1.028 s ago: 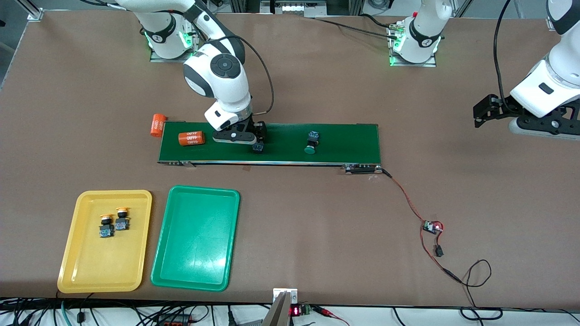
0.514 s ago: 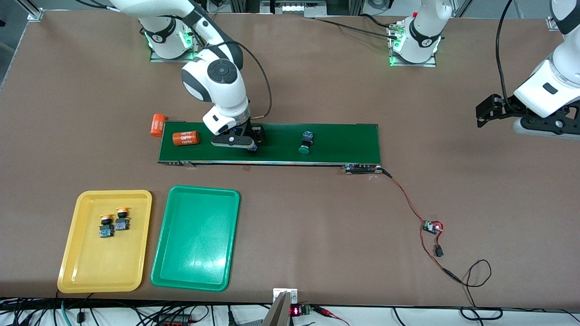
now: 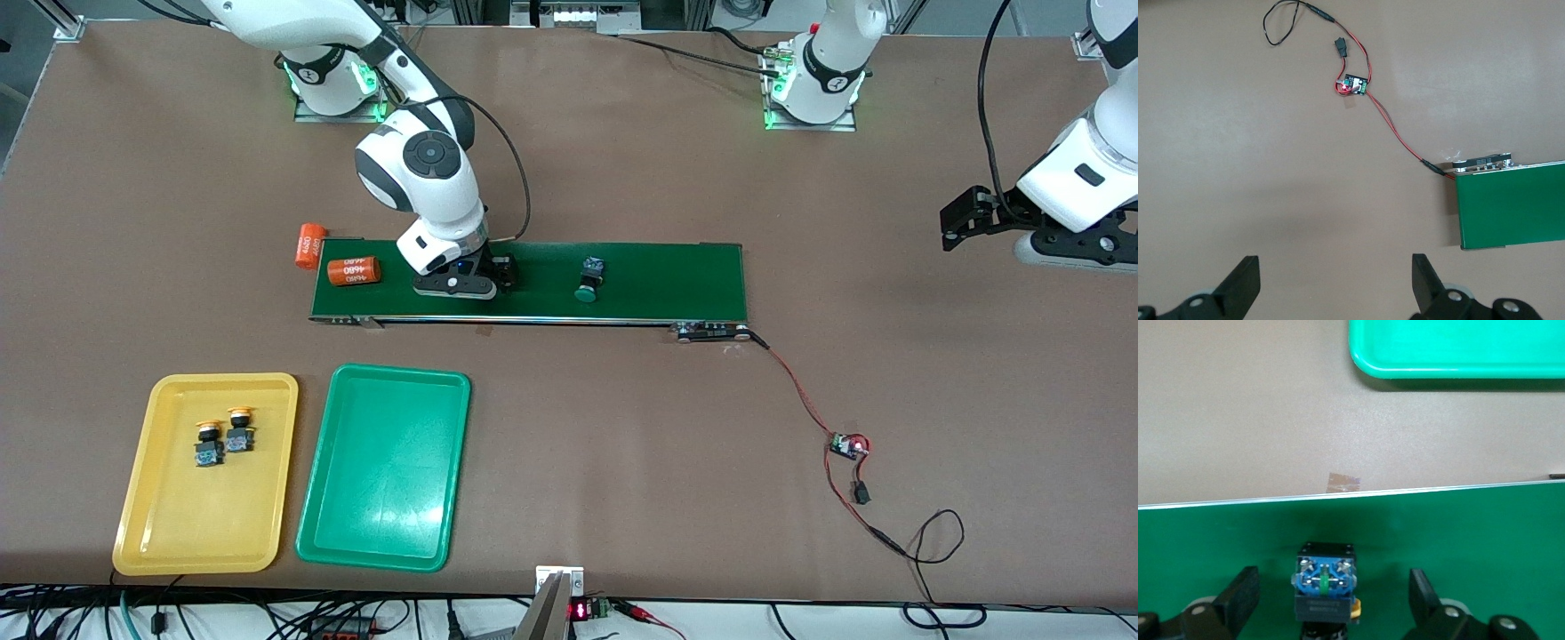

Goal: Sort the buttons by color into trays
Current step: 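Carry the button with the right gripper over the green tray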

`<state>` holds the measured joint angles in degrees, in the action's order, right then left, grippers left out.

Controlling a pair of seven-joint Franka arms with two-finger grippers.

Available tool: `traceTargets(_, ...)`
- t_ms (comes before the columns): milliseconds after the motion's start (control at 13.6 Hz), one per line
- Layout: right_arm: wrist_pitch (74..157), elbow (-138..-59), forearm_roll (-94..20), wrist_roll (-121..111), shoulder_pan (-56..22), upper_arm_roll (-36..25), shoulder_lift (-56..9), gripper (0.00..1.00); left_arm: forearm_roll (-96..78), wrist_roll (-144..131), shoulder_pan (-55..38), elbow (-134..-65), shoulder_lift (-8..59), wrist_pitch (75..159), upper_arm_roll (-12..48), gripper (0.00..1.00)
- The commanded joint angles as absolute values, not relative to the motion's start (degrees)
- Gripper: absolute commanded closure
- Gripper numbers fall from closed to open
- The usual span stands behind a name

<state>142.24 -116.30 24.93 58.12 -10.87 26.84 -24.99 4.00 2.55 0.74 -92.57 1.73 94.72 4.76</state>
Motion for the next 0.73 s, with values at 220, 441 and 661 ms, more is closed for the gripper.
traceTargets(220,136.06,-116.72,25.49,56.51,-10.99,27.25,-24.61,0.18,3.78,3.52,1.06,-91.67,1.67,94.04,5.10,0.00)
traceTargets(441,135.44,-116.89,24.79,56.43,-10.90,27.33,-24.70,0.67,3.78,3.43,1.05,-91.58,1.58,93.96,5.27,0.00)
traceTargets(661,135.44,-116.37,22.07,56.16,-10.72,27.33,-24.44,1.00,3.78,3.34,0.97,-91.50,1.58,93.87,5.45,0.00)
